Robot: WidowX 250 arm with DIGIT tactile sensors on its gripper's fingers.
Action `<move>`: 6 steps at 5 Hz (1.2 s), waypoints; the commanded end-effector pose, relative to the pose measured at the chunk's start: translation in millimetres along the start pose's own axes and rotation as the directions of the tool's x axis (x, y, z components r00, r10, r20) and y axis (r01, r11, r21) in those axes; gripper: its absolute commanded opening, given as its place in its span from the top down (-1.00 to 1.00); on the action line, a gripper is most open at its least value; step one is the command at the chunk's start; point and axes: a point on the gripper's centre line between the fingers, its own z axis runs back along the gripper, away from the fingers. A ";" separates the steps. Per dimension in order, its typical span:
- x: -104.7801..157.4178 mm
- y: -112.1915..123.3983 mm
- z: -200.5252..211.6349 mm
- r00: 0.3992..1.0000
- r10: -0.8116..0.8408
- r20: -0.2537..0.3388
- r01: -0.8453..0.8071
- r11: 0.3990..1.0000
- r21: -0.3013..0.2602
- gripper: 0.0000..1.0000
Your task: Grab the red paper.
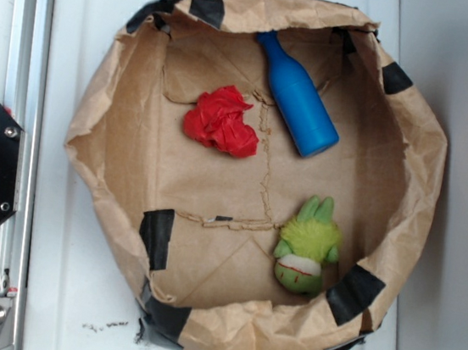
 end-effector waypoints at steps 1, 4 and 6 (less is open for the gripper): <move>89.6 15.2 -16.8 0.999 0.004 0.053 -0.008 0.998 0.062 -1.00; 137.6 18.4 -51.2 0.810 -0.585 -0.031 0.586 0.809 0.054 -1.00; 140.4 14.9 -104.9 0.613 -0.784 0.102 0.790 0.606 -0.086 -1.00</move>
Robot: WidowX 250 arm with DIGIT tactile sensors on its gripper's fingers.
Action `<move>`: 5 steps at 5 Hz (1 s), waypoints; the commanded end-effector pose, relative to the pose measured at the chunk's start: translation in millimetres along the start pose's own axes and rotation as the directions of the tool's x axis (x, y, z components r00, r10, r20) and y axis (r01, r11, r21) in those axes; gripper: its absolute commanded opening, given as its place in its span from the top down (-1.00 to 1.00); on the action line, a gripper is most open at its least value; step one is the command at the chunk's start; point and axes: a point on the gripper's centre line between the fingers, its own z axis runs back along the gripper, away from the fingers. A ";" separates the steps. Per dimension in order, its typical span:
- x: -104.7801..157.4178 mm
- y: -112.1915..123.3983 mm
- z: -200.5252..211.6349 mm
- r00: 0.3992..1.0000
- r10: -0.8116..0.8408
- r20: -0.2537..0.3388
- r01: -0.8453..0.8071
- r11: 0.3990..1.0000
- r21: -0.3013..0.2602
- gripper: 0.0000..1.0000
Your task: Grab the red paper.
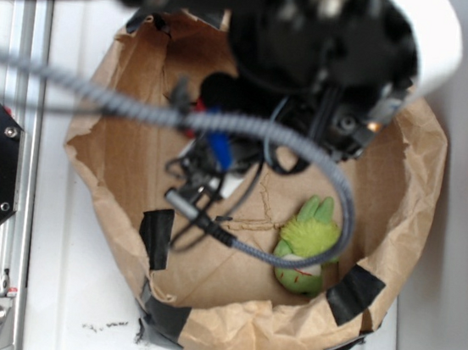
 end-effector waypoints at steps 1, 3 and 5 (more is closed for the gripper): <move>0.9 -5.5 -41.8 0.991 -0.115 0.074 0.116 0.993 -0.011 -1.00; -10.1 -30.0 -75.7 0.988 -0.130 0.087 0.134 0.990 -0.052 -1.00; -19.2 -43.2 -83.6 0.985 -0.124 0.116 0.136 0.986 -0.101 -1.00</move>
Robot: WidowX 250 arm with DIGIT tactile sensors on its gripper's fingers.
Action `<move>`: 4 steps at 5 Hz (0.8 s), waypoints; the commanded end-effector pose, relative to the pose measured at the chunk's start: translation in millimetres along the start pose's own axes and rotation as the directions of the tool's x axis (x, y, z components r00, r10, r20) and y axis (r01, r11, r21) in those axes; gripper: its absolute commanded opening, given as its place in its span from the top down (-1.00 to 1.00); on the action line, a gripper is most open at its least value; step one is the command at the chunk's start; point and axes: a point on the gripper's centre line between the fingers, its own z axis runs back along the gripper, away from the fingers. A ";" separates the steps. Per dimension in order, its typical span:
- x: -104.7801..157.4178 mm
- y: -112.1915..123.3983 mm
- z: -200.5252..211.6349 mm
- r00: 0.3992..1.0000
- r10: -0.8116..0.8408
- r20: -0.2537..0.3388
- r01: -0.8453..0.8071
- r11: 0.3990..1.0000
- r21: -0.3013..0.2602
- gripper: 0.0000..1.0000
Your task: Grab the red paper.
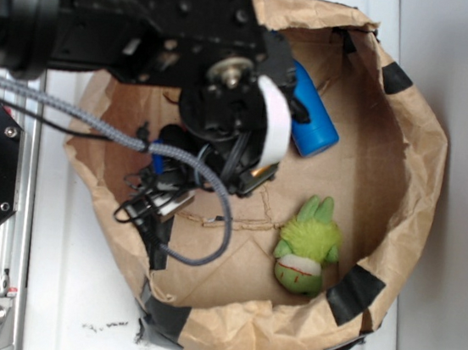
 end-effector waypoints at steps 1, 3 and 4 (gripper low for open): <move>6.3 -9.9 10.2 0.998 -0.007 0.057 0.006 1.000 0.027 -1.00; -5.5 -10.5 14.6 0.992 0.112 0.066 -0.117 0.990 0.084 -1.00; -2.3 -11.6 27.1 0.989 0.124 0.081 -0.135 0.979 0.152 -1.00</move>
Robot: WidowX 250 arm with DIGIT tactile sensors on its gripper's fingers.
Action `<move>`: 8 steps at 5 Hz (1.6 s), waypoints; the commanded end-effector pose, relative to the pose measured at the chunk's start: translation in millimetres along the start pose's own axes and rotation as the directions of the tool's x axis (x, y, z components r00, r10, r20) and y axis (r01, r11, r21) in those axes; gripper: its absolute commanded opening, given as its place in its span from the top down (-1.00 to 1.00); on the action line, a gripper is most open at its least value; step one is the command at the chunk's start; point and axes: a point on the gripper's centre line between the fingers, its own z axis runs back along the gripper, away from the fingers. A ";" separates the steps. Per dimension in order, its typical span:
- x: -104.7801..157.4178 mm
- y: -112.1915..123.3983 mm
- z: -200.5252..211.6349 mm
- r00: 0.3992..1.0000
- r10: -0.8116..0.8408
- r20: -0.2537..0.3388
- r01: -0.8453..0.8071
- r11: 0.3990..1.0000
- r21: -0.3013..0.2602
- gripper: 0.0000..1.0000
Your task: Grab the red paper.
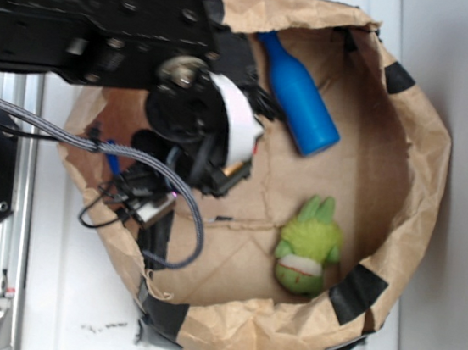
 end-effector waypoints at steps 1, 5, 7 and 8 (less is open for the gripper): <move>15.4 -5.0 29.2 0.999 0.017 0.039 -0.022 0.988 0.150 -1.00; 25.9 75.8 65.6 1.000 0.009 0.024 -0.011 0.994 0.111 -1.00; 19.1 22.4 65.8 0.996 -0.084 0.020 0.082 0.993 0.089 -1.00; 20.8 22.3 66.6 0.998 -0.065 0.021 0.063 0.995 0.079 -1.00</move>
